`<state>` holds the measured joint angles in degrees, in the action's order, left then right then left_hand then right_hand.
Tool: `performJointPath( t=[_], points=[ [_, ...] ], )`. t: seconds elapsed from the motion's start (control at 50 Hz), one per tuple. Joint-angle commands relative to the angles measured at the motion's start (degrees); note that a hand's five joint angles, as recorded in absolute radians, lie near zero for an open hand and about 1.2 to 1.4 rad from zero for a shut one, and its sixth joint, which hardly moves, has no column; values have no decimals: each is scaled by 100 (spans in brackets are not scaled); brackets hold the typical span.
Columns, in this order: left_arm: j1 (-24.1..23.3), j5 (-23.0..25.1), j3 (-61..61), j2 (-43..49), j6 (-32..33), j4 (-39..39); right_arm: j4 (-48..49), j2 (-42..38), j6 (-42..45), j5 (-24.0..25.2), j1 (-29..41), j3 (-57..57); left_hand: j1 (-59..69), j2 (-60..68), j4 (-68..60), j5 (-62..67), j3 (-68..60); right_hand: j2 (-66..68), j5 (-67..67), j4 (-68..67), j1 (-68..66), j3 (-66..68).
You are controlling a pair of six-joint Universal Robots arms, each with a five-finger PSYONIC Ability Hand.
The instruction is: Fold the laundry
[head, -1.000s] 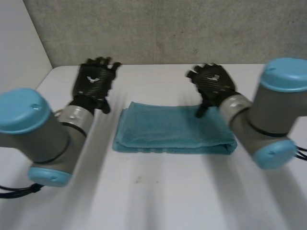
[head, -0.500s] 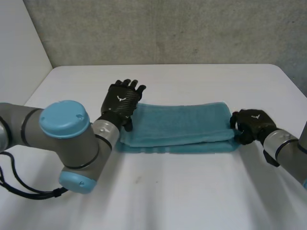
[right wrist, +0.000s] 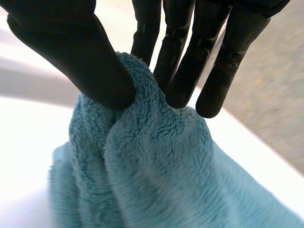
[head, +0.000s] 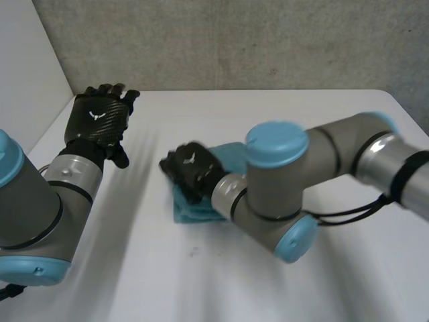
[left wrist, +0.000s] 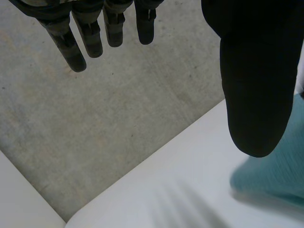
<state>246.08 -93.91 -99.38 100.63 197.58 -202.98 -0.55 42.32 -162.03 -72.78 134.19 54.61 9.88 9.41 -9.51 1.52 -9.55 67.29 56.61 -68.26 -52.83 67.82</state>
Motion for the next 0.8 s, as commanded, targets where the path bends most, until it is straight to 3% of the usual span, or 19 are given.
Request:
performJointPath(
  t=[0.02,0.04,0.08,0.16,0.34,0.46,0.6,0.8],
  points=[
    [19,48,147,132,-176,12,-33,22,-30,-456,-16,6,12,59,-49,-152,-45,-4341,-4273,4438,2895,-4394],
    [2,91,295,254,-211,12,-41,231,-65,-743,-51,6,12,59,-49,-152,-45,-5207,-5139,5305,3761,-5260],
    [-59,144,488,438,-246,21,-33,477,-118,-1007,-112,49,12,59,-49,-152,-45,-5699,-5631,5796,4253,-5751],
    [-340,250,1094,974,-448,91,-6,1005,-389,-1423,-489,286,12,59,-49,-152,-45,-5729,-5661,5826,4283,-5782],
    [-798,250,2019,1864,-1275,786,-94,1077,-1094,-1071,-824,428,67,114,-104,-97,-100,-5729,-5661,5826,4283,-5782],
    [-904,250,2274,2320,-1810,1382,-454,543,-1305,-817,-1149,305,84,131,-121,-80,-117,-5729,-5661,5826,4283,-5782],
    [-895,250,2283,2672,-1872,1700,-815,-100,-1270,-782,-1465,50,84,131,-121,-80,-117,-5729,-5661,5826,4283,-5782],
    [-842,250,2309,2752,-1802,1884,-1017,-303,-1269,-589,-1668,-248,50,98,-87,-114,-83,-5729,-5661,5826,4283,-5782]
  ],
)
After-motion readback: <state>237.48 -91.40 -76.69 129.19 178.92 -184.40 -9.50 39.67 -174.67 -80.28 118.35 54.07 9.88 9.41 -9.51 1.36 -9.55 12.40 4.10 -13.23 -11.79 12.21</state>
